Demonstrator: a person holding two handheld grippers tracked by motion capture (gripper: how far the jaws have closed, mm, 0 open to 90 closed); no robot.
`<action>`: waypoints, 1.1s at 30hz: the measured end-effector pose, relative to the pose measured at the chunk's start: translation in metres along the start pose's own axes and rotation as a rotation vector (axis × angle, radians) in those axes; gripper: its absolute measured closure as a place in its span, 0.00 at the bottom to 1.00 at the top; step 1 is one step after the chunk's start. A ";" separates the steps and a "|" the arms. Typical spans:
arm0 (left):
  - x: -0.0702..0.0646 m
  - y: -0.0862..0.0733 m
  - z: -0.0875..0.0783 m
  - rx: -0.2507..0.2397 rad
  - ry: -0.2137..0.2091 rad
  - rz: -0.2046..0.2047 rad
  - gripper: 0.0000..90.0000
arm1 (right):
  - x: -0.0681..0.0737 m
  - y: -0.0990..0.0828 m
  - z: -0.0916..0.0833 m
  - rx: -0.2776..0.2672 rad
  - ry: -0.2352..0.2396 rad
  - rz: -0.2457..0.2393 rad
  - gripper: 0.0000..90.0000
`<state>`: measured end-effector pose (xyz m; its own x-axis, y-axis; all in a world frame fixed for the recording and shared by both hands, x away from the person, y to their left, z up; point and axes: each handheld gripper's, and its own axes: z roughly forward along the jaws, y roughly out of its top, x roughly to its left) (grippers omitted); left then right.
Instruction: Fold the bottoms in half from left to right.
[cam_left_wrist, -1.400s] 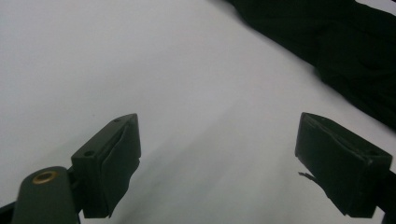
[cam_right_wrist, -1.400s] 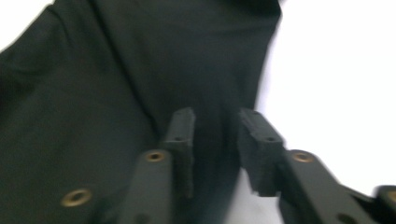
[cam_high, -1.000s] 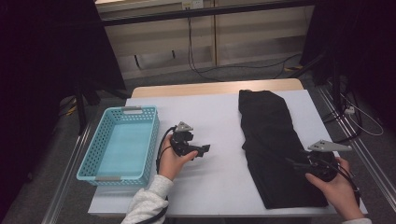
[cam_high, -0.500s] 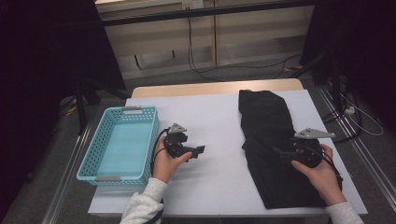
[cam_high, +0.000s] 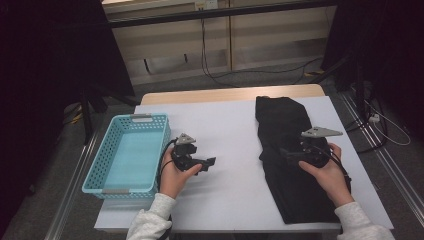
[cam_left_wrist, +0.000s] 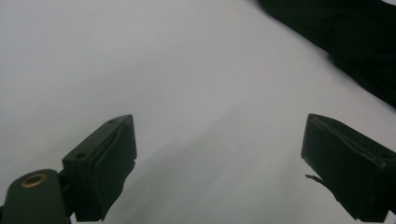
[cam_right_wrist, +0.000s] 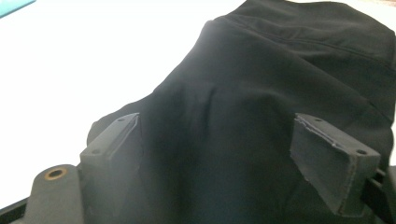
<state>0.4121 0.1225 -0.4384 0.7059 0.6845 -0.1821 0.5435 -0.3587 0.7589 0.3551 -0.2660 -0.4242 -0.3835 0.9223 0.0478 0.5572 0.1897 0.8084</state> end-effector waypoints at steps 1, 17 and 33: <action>0.000 0.000 -0.001 0.001 0.000 0.002 0.11 | 0.001 0.001 0.002 0.001 0.002 -0.002 0.18; -0.001 -0.006 -0.008 0.018 0.007 0.002 0.10 | 0.002 0.011 0.018 -0.027 -0.024 0.012 0.16; 0.002 -0.014 -0.018 0.026 0.025 -0.002 0.10 | 0.024 0.029 0.050 -0.017 0.035 -0.014 0.18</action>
<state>0.3975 0.1399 -0.4386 0.6933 0.7009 -0.1677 0.5570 -0.3734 0.7419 0.3993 -0.2216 -0.4287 -0.4171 0.9071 0.0571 0.5395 0.1965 0.8187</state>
